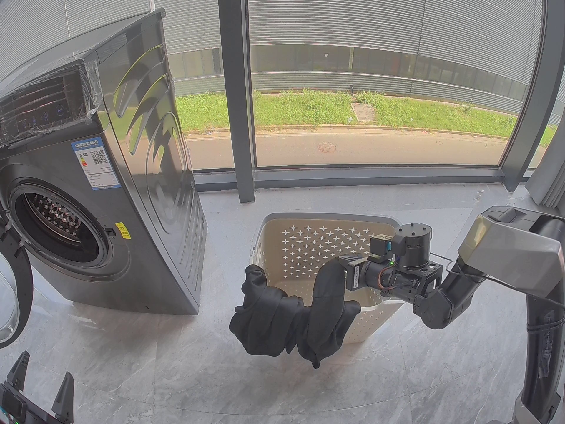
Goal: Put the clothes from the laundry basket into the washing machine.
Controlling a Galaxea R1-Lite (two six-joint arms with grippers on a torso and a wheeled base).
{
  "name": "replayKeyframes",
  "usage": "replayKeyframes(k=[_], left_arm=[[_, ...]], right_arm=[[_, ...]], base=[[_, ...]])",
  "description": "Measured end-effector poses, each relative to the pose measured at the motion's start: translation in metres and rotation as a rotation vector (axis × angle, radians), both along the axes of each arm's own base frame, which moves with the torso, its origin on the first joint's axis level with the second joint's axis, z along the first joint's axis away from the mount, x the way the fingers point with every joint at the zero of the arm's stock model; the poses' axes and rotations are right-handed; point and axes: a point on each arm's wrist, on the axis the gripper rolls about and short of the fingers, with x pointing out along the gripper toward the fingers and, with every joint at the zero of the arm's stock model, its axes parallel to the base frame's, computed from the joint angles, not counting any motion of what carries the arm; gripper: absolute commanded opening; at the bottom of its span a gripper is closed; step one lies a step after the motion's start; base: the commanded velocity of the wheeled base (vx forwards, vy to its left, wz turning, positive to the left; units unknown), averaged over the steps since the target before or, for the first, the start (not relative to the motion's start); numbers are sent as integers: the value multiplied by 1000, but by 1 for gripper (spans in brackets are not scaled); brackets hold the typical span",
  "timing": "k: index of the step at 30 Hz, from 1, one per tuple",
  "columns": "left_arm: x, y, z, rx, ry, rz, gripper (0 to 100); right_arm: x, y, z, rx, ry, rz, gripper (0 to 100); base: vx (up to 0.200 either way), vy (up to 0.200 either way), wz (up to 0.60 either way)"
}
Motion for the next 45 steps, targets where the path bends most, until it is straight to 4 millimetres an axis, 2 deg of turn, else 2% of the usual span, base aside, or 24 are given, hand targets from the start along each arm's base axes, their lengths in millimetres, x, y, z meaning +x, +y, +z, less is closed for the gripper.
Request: replayKeyframes(k=[8,14,23,30,31,45], left_arm=[[0,0,0,0,0,0,100],[0,0,0,0,0,0,100],[0,0,0,0,0,0,100],[0,0,0,0,0,0,100],[0,0,0,0,0,0,100],[0,0,0,0,0,1,100]], right_arm=[[-5,15,12,21,-34,43,0],[-8,23,13,27,-39,64,0],[4,20,-22,16,-21,43,0],[4,22,-42,-3,17,47,0],[3,23,-43,-5,20,47,100],[-4,17,-63,-44,85,45,100]], base=[[0,0,0],[0,0,0],[0,0,0],[0,0,0],[0,0,0],[0,0,0]])
